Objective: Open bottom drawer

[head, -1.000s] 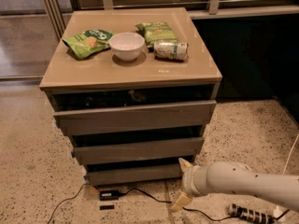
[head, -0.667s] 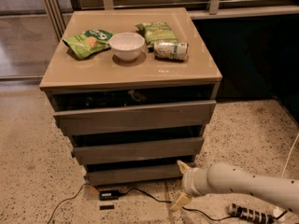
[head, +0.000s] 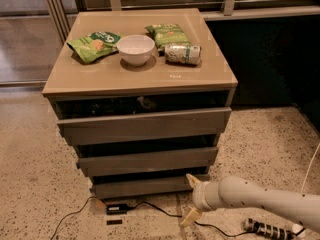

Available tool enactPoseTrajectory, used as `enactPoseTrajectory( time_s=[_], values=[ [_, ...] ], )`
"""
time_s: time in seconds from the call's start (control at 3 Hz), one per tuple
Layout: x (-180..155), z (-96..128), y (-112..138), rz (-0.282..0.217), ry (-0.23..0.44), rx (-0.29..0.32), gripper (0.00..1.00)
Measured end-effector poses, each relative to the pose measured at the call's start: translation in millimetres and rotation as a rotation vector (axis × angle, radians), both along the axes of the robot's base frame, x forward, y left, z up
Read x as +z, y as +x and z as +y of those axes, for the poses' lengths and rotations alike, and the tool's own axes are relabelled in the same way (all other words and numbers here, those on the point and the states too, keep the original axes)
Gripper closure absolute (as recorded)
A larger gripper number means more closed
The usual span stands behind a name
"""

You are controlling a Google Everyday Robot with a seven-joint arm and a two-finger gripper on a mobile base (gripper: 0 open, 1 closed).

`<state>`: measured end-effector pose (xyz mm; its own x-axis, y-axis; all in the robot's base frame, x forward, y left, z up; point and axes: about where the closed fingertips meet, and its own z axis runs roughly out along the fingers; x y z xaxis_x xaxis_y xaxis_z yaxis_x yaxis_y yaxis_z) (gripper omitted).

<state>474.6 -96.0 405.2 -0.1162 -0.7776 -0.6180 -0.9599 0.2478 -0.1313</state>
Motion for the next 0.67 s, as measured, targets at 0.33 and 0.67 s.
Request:
enactPoseTrajectory(
  time_s=[0.33,0.67],
  values=[
    [-6.8,2.4,-1.3,0.006,0.008,0.003,0.16],
    [-6.8,2.4,-1.3,0.006,0.008,0.003,0.39]
  ],
)
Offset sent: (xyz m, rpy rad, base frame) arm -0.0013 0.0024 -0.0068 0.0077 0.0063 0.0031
